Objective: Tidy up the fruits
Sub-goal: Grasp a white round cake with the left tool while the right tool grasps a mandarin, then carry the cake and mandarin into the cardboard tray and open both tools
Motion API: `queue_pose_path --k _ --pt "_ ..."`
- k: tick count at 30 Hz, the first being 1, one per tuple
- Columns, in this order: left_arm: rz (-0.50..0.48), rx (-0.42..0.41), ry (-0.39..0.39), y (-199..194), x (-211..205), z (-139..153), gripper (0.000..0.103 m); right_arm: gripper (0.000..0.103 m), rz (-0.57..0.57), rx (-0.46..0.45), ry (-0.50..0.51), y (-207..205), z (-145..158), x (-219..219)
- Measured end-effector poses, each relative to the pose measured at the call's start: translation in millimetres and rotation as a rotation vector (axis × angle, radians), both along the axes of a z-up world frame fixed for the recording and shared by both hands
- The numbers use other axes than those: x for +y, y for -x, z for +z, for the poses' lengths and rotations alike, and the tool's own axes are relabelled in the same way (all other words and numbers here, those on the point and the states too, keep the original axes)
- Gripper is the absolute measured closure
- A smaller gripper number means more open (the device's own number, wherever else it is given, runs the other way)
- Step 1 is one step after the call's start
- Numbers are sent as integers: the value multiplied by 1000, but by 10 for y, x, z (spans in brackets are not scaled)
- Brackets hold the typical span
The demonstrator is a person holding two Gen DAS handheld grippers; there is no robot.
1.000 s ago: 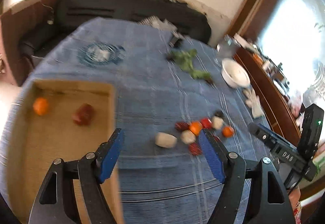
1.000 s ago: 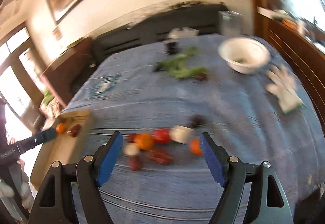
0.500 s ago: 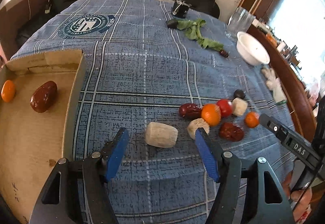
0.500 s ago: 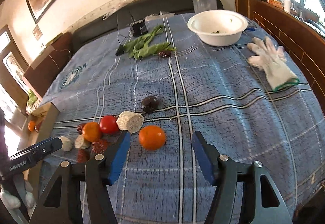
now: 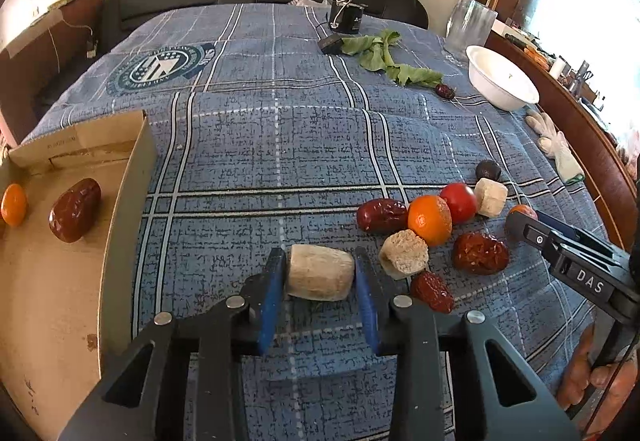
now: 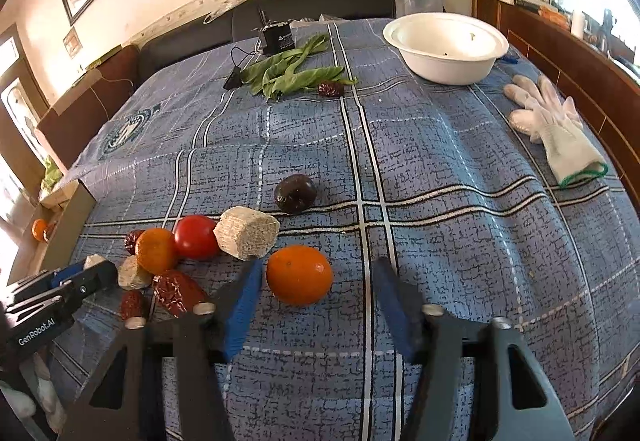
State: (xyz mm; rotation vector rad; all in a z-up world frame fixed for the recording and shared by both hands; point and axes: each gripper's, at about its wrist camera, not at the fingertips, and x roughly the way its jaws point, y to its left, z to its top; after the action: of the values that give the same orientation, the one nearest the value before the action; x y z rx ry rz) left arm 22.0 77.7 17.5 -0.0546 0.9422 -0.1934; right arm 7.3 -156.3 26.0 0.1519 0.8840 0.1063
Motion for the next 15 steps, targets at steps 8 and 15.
queue_pose_path --k 8,15 --pt "-4 -27 9 100 1 98 71 69 8 -31 30 37 32 49" --pt "-3 -94 55 374 144 414 71 69 -6 -66 -6 179 193 15"
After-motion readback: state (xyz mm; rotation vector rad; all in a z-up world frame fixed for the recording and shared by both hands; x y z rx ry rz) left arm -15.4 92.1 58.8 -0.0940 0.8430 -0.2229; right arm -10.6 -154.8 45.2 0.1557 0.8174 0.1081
